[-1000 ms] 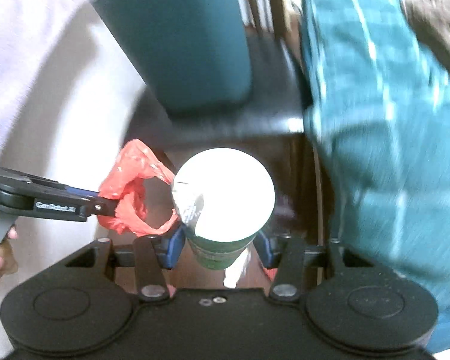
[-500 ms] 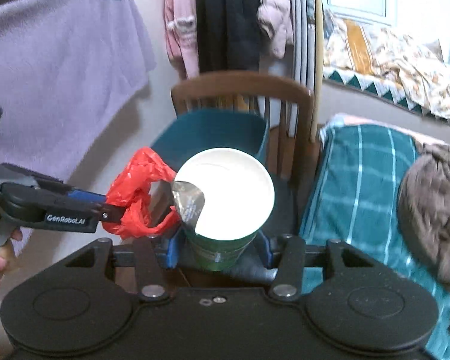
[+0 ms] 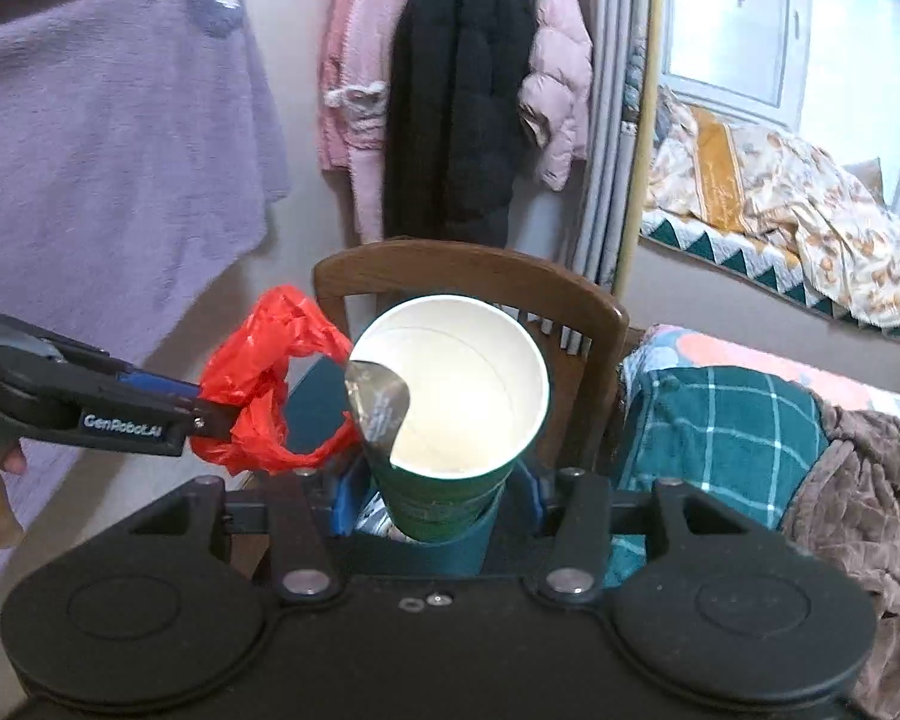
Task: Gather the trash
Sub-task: 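Lift red bag with left tool while right tool lifts green cup toward wastebasket, then lower red bag into wastebasket with left tool while right tool lowers green cup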
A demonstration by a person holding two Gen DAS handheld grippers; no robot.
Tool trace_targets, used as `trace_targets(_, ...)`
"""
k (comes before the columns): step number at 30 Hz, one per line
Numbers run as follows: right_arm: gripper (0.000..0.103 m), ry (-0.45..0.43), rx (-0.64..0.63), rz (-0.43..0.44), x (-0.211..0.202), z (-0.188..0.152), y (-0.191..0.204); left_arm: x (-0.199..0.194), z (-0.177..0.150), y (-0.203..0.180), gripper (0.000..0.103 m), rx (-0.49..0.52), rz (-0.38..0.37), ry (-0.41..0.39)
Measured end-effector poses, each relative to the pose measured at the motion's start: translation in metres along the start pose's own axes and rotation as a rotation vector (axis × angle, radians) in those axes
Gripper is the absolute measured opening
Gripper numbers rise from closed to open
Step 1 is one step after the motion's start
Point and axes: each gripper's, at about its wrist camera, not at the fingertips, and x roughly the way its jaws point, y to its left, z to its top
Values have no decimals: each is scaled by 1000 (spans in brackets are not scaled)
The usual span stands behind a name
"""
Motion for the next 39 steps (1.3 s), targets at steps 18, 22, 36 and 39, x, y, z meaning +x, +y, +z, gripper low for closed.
trace_targets(18, 48, 325, 76, -97, 174, -17, 26, 179, 24, 23, 34, 212, -79, 321)
trace_targets(22, 48, 383, 46, -104, 190, -27, 32, 199, 15, 20, 35, 248, -92, 378)
trace_targets(36, 49, 482, 17, -96, 230, -36, 32, 241, -1, 14, 36, 334, -85, 511)
trace_targets(39, 50, 489, 15, -91, 233, -36, 32, 247, -5, 13, 36, 331, -87, 532)
